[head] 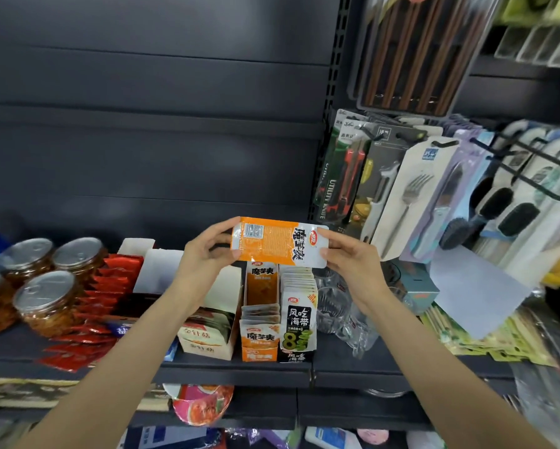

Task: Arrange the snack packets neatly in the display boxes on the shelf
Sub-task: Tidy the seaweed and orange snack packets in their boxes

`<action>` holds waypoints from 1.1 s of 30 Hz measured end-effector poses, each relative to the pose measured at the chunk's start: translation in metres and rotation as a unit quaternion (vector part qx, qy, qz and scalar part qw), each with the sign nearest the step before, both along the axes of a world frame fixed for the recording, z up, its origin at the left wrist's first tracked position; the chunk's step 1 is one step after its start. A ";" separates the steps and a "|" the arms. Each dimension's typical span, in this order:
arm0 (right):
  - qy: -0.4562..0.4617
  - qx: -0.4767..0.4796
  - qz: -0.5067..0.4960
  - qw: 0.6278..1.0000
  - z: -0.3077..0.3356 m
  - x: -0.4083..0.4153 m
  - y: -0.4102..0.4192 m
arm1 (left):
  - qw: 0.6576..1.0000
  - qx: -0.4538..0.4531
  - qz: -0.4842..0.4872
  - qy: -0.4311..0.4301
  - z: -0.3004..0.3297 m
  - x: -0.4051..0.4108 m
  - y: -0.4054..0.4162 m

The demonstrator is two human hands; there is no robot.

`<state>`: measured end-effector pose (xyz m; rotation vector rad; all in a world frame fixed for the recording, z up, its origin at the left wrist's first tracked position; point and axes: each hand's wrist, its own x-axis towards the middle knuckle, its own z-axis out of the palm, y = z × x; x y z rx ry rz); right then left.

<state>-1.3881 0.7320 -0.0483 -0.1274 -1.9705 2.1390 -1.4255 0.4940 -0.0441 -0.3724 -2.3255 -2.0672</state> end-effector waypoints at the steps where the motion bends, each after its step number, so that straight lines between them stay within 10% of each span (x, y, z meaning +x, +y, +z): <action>1: 0.002 0.000 0.002 1.000 0.000 0.000 0.000 | 1.000 -0.011 0.002 0.019 0.000 0.002 -0.001; 11: 0.008 0.001 0.023 1.000 -0.002 -0.004 -0.006 | 0.998 -0.037 0.014 0.055 0.002 0.003 -0.011; 18: -0.006 -0.006 0.059 0.998 -0.001 -0.011 -0.013 | 0.988 0.067 0.023 -0.135 -0.003 0.000 -0.021; 27: 0.115 0.307 -0.035 0.944 0.008 -0.023 -0.026 | 0.952 0.148 0.072 -0.260 -0.018 -0.019 -0.021; 30: 0.144 0.372 -0.051 0.915 0.012 -0.028 -0.026 | 0.970 0.046 0.091 -0.221 -0.030 -0.026 -0.016; 33: 0.144 0.419 -0.058 0.894 0.011 -0.035 -0.021 | 0.963 -0.243 0.097 -0.059 -0.047 -0.038 -0.019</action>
